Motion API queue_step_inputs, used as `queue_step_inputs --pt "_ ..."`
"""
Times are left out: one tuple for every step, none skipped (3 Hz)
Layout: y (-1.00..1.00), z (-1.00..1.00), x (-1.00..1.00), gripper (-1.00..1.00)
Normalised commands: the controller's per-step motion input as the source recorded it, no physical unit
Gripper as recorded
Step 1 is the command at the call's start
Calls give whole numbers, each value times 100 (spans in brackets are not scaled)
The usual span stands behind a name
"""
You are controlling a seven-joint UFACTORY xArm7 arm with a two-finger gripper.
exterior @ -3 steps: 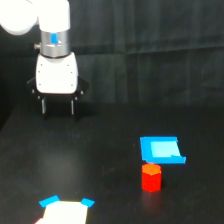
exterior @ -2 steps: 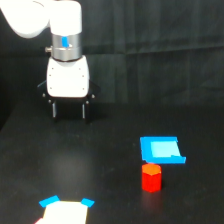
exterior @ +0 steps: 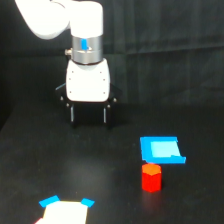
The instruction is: Pick up the red object from the table
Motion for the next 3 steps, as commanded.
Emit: queue_step_inputs --pt "-85 -14 100 68" --pt "-100 -26 75 100" --pt "-100 0 100 100"
